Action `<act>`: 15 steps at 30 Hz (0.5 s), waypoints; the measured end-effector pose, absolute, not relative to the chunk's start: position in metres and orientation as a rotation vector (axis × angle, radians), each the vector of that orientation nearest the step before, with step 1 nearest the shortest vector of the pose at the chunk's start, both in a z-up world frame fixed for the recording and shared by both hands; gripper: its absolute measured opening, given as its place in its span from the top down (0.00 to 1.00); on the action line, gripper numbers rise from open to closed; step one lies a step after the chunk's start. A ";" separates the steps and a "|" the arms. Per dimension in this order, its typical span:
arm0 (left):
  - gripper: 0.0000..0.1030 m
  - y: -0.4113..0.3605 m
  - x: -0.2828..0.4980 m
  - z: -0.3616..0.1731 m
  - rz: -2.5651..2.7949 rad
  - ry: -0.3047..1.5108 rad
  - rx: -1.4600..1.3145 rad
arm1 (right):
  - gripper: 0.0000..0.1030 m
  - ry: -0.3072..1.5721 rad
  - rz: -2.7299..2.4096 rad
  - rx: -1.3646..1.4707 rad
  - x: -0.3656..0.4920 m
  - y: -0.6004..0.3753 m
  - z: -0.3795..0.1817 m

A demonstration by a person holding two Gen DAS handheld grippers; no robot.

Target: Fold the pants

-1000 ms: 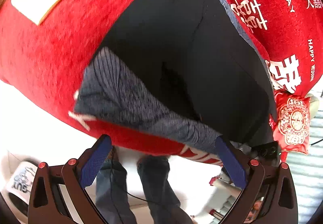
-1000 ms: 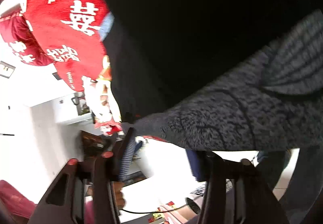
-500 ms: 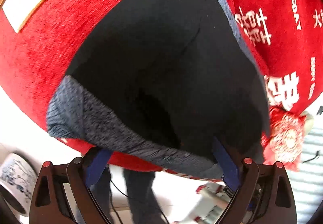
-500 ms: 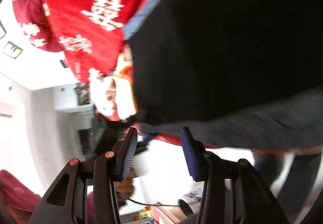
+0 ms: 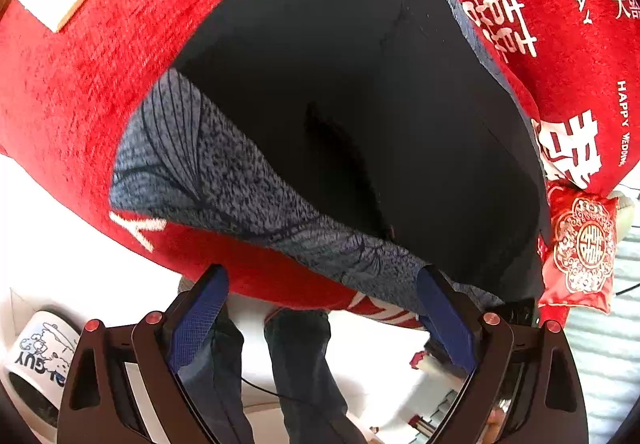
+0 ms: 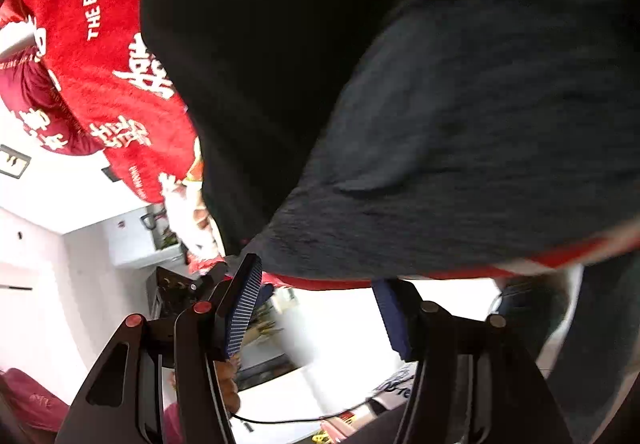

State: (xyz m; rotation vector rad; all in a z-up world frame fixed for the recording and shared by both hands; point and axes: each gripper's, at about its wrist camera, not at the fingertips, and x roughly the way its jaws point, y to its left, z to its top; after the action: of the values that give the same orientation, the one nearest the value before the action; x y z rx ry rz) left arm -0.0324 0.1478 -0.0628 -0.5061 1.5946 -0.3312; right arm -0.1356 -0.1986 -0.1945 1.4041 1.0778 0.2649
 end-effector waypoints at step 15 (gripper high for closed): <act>0.07 0.123 -0.010 -0.068 -0.312 1.552 -0.648 | 0.41 1.012 0.372 1.311 -0.108 -0.202 -0.127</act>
State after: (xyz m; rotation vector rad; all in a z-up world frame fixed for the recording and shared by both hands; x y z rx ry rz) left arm -0.0096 0.1231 -0.0677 -0.6480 1.5520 -0.3122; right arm -0.1078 -0.2021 -0.1268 1.3114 1.0123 0.3722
